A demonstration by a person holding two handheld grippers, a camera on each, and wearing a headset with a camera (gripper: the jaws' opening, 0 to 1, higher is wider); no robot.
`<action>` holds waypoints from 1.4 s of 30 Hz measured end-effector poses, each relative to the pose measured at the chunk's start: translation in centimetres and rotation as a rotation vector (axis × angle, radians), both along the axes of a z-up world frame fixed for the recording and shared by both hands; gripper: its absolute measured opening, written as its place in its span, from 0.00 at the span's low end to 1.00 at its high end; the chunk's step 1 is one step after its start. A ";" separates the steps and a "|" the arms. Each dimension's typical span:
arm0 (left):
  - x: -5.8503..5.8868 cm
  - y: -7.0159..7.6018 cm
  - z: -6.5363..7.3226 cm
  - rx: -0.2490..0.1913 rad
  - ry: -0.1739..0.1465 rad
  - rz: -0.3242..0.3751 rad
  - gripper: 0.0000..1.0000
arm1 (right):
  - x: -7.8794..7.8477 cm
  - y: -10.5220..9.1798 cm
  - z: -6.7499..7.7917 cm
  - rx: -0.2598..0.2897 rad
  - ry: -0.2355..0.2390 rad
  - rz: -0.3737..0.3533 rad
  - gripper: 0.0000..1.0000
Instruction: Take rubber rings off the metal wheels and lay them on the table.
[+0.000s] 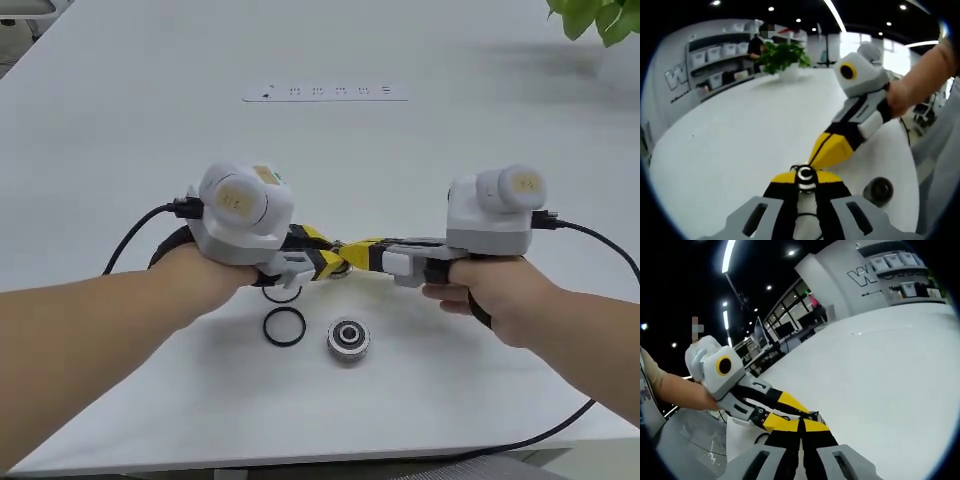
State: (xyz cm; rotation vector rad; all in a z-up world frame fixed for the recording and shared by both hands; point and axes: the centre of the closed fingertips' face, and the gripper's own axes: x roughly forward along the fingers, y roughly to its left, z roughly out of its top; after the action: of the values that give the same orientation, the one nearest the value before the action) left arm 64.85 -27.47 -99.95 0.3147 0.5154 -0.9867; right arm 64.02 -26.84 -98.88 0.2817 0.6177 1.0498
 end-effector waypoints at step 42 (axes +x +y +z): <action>-0.1 -0.1 0.7 -0.021 -0.006 -0.035 0.19 | 0.3 -0.7 0.2 0.018 0.016 -0.017 0.00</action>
State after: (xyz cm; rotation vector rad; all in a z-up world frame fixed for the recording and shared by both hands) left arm 64.72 -27.52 -99.28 0.3082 0.4951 -1.0239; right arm 64.30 -27.55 -98.65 0.3106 0.6200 1.0381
